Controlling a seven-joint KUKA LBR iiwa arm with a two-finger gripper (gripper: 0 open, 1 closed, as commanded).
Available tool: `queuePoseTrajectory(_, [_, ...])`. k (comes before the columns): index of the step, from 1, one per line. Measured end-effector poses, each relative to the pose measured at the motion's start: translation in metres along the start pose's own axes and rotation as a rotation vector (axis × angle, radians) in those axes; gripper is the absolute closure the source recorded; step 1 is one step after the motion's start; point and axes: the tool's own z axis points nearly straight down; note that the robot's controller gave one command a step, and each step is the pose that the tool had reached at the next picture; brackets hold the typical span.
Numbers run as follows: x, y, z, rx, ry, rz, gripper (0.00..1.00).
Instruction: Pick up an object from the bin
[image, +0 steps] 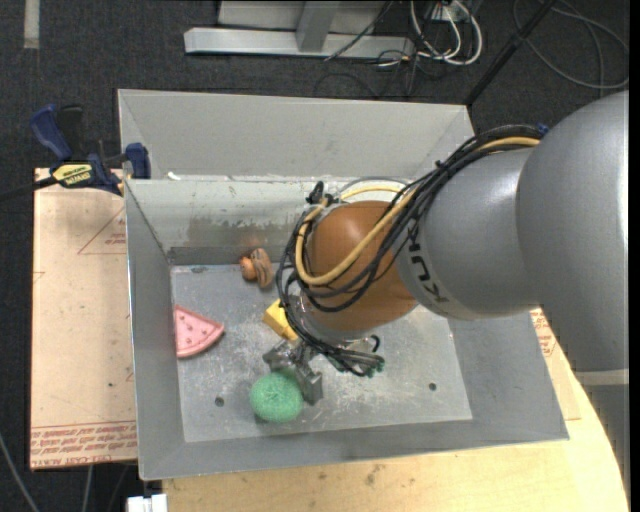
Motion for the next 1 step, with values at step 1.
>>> queuePoseTrajectory(1, [-0.0364,0.0023,-0.1739,-0.002,0.004,-0.041,1.00])
